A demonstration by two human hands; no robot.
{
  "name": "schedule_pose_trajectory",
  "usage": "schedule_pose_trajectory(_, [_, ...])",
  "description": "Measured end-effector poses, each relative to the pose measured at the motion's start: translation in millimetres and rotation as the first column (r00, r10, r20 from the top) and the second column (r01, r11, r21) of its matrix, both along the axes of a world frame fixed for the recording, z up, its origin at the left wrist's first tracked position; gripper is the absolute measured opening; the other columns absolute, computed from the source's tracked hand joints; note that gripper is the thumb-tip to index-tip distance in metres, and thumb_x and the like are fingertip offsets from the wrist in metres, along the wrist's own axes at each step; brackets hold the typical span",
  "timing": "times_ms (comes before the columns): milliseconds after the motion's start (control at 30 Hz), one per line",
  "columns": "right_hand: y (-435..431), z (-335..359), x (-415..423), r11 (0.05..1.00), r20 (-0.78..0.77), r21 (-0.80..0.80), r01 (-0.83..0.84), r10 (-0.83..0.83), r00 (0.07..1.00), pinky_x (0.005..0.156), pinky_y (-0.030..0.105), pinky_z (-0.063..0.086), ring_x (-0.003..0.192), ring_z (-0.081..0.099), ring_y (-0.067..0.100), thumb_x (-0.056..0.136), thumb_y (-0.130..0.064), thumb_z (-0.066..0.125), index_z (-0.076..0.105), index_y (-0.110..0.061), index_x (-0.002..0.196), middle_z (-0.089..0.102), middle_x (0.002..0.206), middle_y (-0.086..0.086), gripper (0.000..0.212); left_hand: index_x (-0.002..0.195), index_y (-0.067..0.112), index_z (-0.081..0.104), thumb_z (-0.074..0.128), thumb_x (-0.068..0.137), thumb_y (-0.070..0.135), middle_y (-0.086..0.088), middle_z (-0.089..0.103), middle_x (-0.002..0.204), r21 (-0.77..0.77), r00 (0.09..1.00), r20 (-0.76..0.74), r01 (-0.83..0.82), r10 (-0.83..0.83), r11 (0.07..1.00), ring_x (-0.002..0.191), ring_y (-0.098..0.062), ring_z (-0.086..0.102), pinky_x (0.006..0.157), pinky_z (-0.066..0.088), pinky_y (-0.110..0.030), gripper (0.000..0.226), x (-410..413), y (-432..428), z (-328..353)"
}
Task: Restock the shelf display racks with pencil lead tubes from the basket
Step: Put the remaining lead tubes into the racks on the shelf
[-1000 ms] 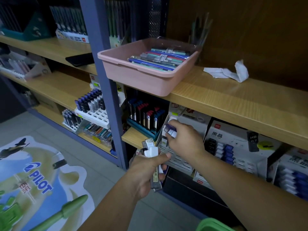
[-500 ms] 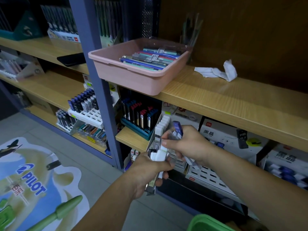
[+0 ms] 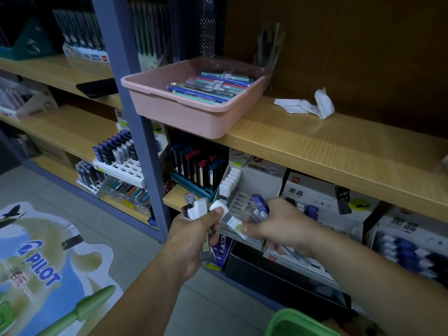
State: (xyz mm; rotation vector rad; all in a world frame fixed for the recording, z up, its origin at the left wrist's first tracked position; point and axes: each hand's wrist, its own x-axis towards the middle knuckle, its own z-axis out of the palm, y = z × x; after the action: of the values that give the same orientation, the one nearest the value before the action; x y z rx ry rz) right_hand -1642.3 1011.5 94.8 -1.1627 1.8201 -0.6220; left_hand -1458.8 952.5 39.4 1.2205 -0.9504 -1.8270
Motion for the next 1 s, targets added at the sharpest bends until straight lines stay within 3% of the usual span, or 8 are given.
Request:
schedule_pose_trajectory(133, [-11, 5, 10, 0.979, 0.07, -0.204, -0.005, 0.019, 0.997, 0.045, 0.023, 0.044, 0.048, 0.053, 0.011, 0.085, -0.021, 0.084, 0.07, -0.022, 0.106, 0.072, 0.087, 0.008, 0.026, 0.082, 0.001, 0.065, 0.086, 0.084, 0.024, -0.014, 0.059, 0.065, -0.104, 0.983, 0.15, 0.119, -0.103, 0.987, 0.049, -0.021, 0.044, 0.048, 0.04, -0.026, 0.032, -4, 6, 2])
schedule_pose_trajectory(233, [-18, 7, 10, 0.971, 0.102, -0.223, -0.086, 0.111, 0.989, 0.052, 0.028, 0.048, 0.058, 0.056, 0.014, 0.087, -0.013, 0.082, 0.07, -0.028, 0.114, 0.068, 0.086, 0.002, 0.033, 0.084, 0.002, 0.073, 0.087, 0.083, 0.019, -0.013, 0.06, 0.066, -0.078, 0.993, 0.096, 0.071, -0.063, 0.994, 0.049, -0.02, 0.044, 0.048, 0.038, -0.027, 0.022, -1, 4, 4])
schedule_pose_trajectory(400, [-22, 6, 12, 0.97, 0.062, -0.188, -0.153, 0.167, 0.984, 0.046, 0.022, 0.046, 0.056, 0.058, 0.014, 0.09, -0.008, 0.076, 0.07, -0.024, 0.114, 0.069, 0.079, 0.007, 0.029, 0.099, 0.002, 0.076, 0.083, 0.086, 0.014, -0.012, 0.061, 0.068, -0.072, 1.0, 0.0, 0.008, -0.008, 0.997, 0.053, -0.02, 0.047, 0.051, 0.038, -0.03, 0.018, 0, 1, 2])
schedule_pose_trajectory(467, [-27, 4, 17, 0.971, 0.066, -0.228, -0.069, 0.086, 0.994, 0.044, 0.024, 0.046, 0.053, 0.06, 0.014, 0.091, -0.005, 0.074, 0.069, -0.021, 0.109, 0.068, 0.075, 0.003, 0.024, 0.094, 0.002, 0.077, 0.079, 0.09, 0.015, -0.015, 0.065, 0.073, -0.044, 0.998, -0.02, -0.065, 0.065, 0.997, 0.057, -0.021, 0.05, 0.05, 0.038, -0.03, 0.014, 1, -2, 0])
schedule_pose_trajectory(633, [-47, -11, 20, 0.887, 0.028, -0.408, 0.214, -0.222, 0.975, 0.055, 0.033, 0.054, 0.063, 0.064, 0.021, 0.092, -0.011, 0.072, 0.061, -0.03, 0.092, 0.069, 0.102, 0.005, 0.023, 0.1, -0.003, 0.07, 0.075, 0.094, 0.031, -0.015, 0.07, 0.074, 0.044, 0.995, 0.051, -0.086, 0.084, 0.995, 0.059, -0.021, 0.061, 0.051, 0.049, -0.032, 0.035, 7, -1, -5])
schedule_pose_trajectory(733, [-59, -24, 23, 0.848, -0.009, -0.479, 0.228, -0.265, 0.964, 0.062, 0.028, 0.056, 0.073, 0.066, 0.017, 0.09, -0.012, 0.071, 0.058, -0.031, 0.087, 0.066, 0.1, 0.001, 0.024, 0.103, 0.0, 0.066, 0.074, 0.093, 0.042, -0.014, 0.067, 0.076, 0.137, 0.999, 0.018, -0.029, 0.026, 0.99, 0.064, -0.024, 0.066, 0.063, 0.061, -0.041, 0.045, 7, -3, -4])
schedule_pose_trajectory(800, [-63, -32, 25, 0.852, -0.076, -0.492, 0.18, -0.248, 0.966, 0.058, 0.022, 0.05, 0.067, 0.06, 0.012, 0.09, -0.013, 0.071, 0.054, -0.032, 0.084, 0.065, 0.097, -0.003, 0.027, 0.112, 0.002, 0.062, 0.076, 0.09, 0.046, -0.012, 0.064, 0.078, 0.178, 1.0, -0.007, 0.004, -0.003, 0.984, 0.063, -0.023, 0.062, 0.058, 0.058, -0.038, 0.052, 9, -6, -5])
schedule_pose_trajectory(1000, [-61, -42, 19, 0.859, -0.267, -0.512, 0.012, -0.173, 0.948, 0.069, 0.024, 0.049, 0.075, 0.058, 0.006, 0.092, -0.016, 0.071, 0.052, -0.031, 0.087, 0.065, 0.088, -0.012, 0.024, 0.104, 0.01, 0.062, 0.074, 0.093, 0.009, -0.01, 0.059, 0.077, 0.163, 0.998, -0.068, 0.022, -0.011, 0.986, 0.059, -0.019, 0.053, 0.049, 0.041, -0.029, 0.017, 12, -7, -13])
